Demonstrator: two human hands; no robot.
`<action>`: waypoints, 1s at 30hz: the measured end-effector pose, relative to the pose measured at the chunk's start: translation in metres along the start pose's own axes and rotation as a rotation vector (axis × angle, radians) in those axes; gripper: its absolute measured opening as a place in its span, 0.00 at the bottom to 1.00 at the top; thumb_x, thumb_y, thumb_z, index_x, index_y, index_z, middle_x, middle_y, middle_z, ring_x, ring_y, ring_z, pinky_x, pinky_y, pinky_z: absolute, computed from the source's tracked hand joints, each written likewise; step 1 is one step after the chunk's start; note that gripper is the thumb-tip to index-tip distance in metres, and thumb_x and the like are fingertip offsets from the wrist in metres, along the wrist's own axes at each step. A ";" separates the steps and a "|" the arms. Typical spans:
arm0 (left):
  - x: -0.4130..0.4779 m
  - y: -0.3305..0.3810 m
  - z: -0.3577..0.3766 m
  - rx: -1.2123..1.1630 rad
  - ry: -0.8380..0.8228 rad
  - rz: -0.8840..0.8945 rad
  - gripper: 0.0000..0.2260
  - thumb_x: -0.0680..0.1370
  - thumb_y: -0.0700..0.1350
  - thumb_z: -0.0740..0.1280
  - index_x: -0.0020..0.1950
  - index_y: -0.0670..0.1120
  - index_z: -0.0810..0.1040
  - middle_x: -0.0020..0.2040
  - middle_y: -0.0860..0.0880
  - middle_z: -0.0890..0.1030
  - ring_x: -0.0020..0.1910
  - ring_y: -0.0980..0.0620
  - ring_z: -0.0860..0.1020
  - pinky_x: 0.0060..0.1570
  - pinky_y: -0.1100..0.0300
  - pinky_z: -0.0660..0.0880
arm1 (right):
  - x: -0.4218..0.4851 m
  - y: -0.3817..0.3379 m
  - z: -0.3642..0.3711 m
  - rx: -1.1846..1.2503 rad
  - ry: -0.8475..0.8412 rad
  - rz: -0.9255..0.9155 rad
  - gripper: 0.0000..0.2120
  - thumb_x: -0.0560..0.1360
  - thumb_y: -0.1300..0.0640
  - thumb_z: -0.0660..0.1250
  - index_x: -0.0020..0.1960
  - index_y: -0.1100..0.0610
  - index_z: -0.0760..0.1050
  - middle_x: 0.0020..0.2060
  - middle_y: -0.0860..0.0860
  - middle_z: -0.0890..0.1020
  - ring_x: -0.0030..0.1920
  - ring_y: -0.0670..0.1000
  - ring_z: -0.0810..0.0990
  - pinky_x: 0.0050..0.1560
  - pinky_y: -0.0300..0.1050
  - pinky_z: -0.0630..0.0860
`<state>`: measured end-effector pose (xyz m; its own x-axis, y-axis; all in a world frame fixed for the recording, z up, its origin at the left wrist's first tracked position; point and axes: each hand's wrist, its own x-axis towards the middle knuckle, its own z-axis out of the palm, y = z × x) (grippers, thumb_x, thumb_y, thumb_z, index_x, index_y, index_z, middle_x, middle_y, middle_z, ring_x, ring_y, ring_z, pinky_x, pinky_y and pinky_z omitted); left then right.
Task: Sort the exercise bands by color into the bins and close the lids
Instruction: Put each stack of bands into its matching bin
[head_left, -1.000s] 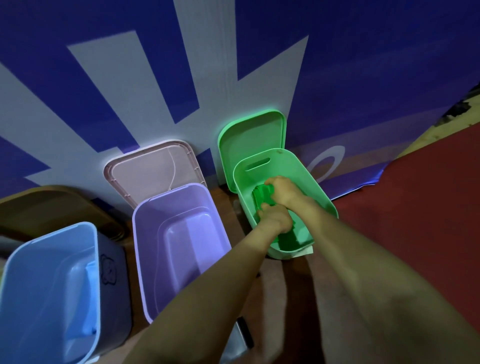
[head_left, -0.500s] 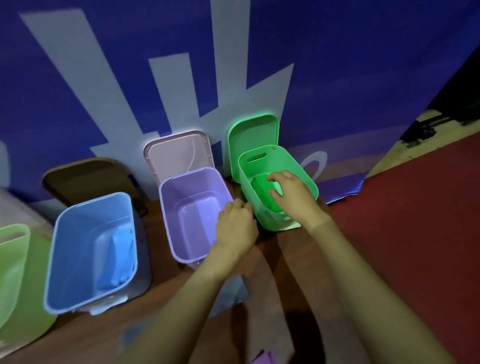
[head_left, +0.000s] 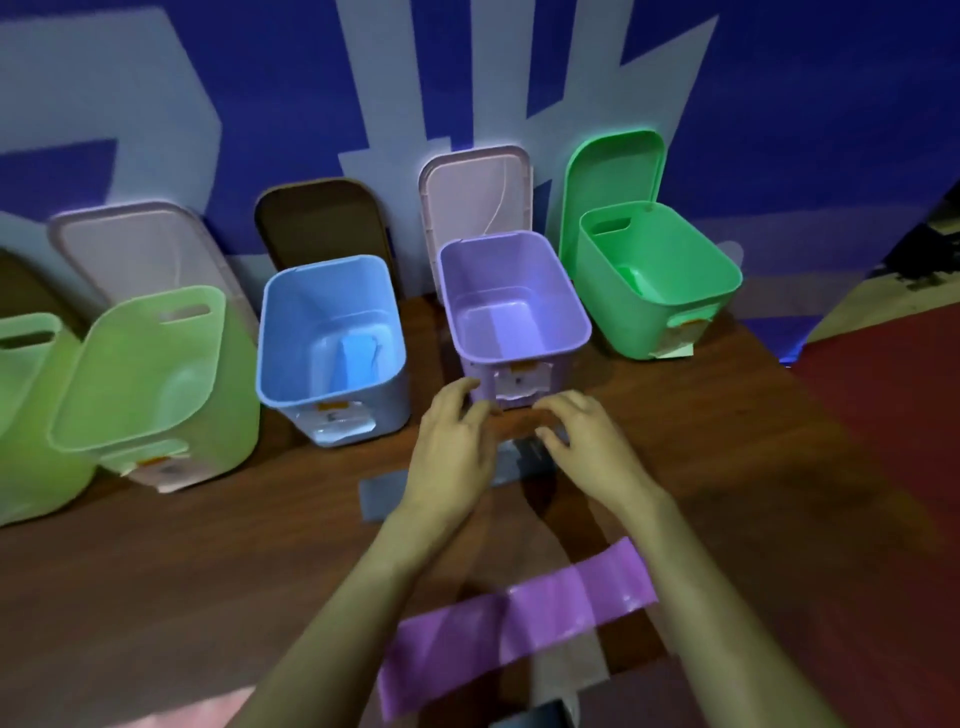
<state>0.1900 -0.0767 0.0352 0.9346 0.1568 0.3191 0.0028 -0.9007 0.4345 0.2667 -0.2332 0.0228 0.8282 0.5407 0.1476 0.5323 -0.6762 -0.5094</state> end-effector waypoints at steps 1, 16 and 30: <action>-0.013 -0.003 -0.001 -0.005 0.007 0.007 0.17 0.70 0.43 0.55 0.50 0.41 0.79 0.60 0.40 0.76 0.58 0.41 0.74 0.59 0.53 0.72 | -0.010 -0.005 0.007 0.000 -0.009 -0.009 0.12 0.73 0.61 0.66 0.57 0.58 0.76 0.53 0.55 0.78 0.55 0.58 0.75 0.59 0.50 0.72; -0.190 -0.034 0.000 0.076 -0.218 -0.472 0.21 0.74 0.42 0.66 0.66 0.42 0.70 0.64 0.41 0.68 0.63 0.40 0.66 0.64 0.51 0.66 | -0.161 -0.029 0.065 -0.108 -0.101 0.035 0.13 0.76 0.59 0.62 0.61 0.54 0.74 0.58 0.49 0.74 0.60 0.51 0.68 0.59 0.43 0.67; -0.212 -0.035 0.008 -0.166 -0.241 -0.880 0.17 0.72 0.48 0.69 0.57 0.42 0.73 0.59 0.38 0.73 0.58 0.38 0.72 0.58 0.52 0.71 | -0.190 -0.046 0.103 -0.156 0.005 0.095 0.14 0.78 0.58 0.59 0.63 0.54 0.73 0.59 0.50 0.73 0.62 0.52 0.67 0.61 0.43 0.65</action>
<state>-0.0058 -0.0813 -0.0547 0.6686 0.6513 -0.3589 0.7131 -0.4245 0.5580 0.0671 -0.2537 -0.0691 0.8767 0.4682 0.1098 0.4720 -0.7939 -0.3833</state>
